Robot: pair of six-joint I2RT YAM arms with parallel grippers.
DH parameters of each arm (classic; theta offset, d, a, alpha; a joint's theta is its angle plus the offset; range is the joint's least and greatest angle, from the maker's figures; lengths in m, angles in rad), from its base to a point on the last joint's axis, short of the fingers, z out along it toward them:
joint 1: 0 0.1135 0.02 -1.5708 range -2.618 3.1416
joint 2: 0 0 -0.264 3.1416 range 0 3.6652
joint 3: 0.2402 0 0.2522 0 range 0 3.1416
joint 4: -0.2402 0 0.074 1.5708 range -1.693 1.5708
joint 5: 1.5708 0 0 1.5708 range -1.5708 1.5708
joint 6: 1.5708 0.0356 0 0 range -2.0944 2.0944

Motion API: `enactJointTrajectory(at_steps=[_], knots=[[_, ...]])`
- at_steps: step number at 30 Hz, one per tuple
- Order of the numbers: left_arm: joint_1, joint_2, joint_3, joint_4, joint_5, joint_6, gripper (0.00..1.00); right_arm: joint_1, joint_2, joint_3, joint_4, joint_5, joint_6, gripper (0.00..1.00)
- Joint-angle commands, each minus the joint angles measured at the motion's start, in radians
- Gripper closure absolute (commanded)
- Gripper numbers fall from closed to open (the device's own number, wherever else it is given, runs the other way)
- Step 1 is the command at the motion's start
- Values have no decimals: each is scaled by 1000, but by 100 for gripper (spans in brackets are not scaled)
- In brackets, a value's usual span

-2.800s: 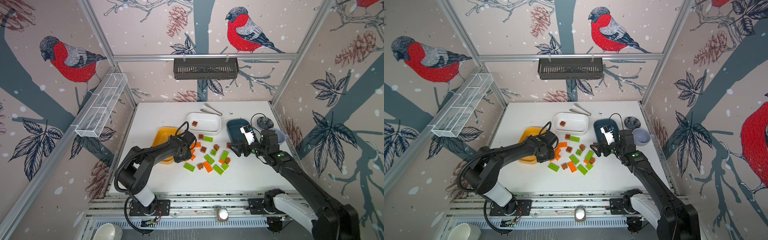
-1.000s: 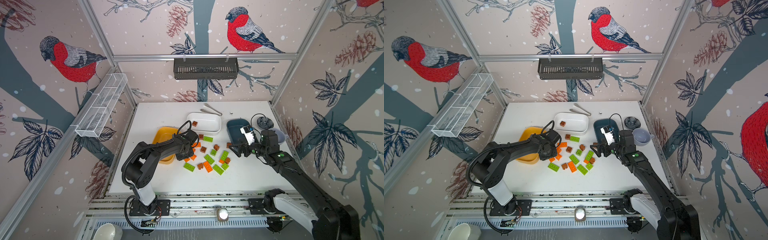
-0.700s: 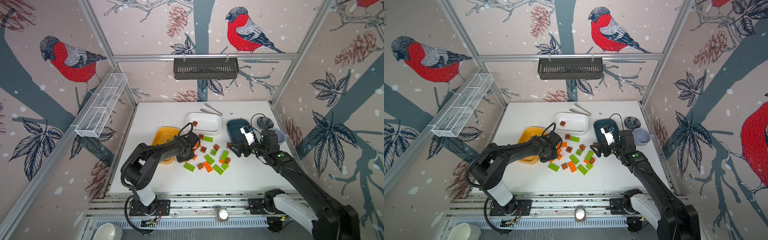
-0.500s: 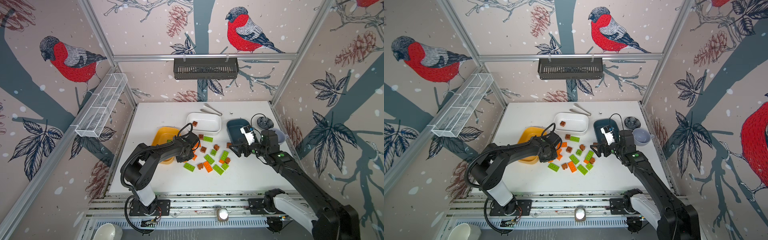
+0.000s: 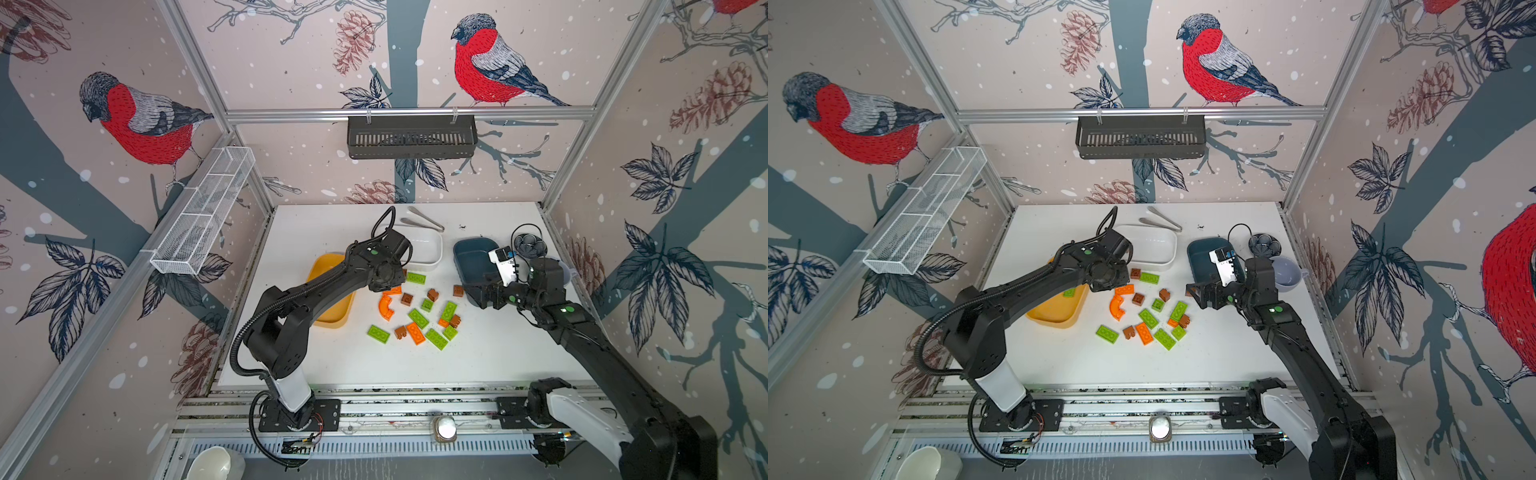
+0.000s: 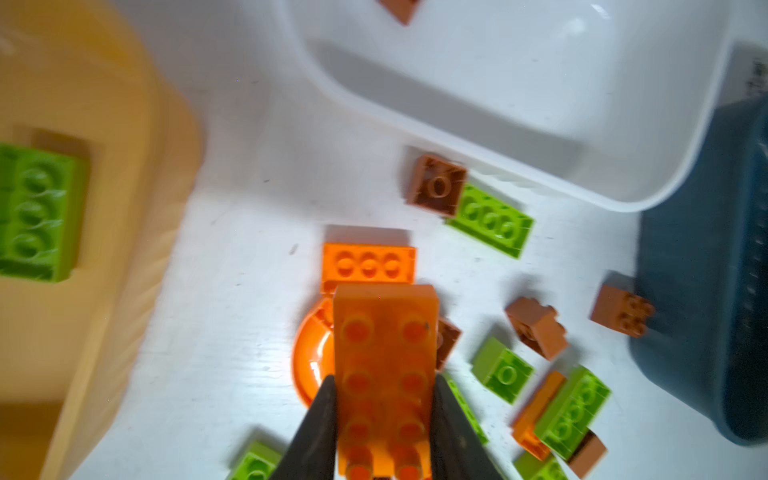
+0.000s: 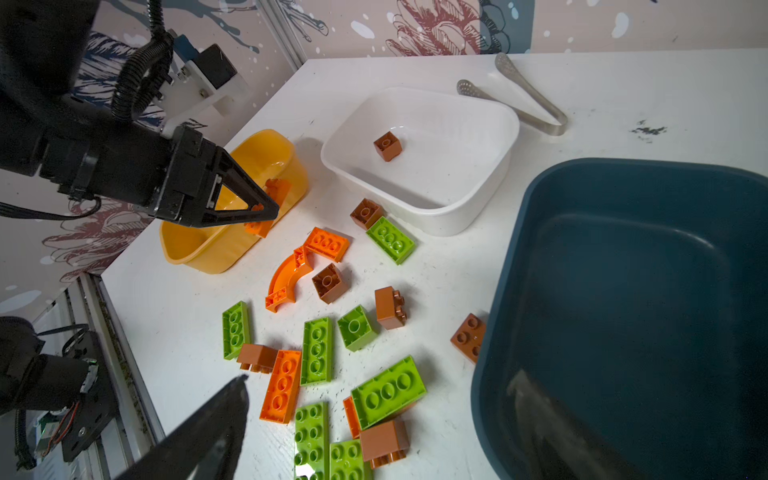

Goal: Sort the legos into containers by color
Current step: 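Close the left gripper on an orange 2x4 brick and lift it, then carry the orange brick over the teal tub and release it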

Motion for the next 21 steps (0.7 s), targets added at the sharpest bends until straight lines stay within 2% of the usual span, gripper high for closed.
enactJointTrajectory(at_steps=[1,4,8,14,18,21], knots=[[-18,60,92,84,114,107,71,-44,-8,19,-19,-6,5,1],[-47,147,198,177,227,143,71,-100,-21,29,-33,-5,13,1],[-96,274,359,225,279,187,71,-150,-49,30,-40,8,27,1],[-121,405,457,438,395,173,72,-179,-92,14,-28,30,51,1],[-140,511,567,442,437,182,72,-189,-110,15,-46,40,50,1],[-145,587,648,379,430,193,67,-193,-116,17,-53,40,52,1]])
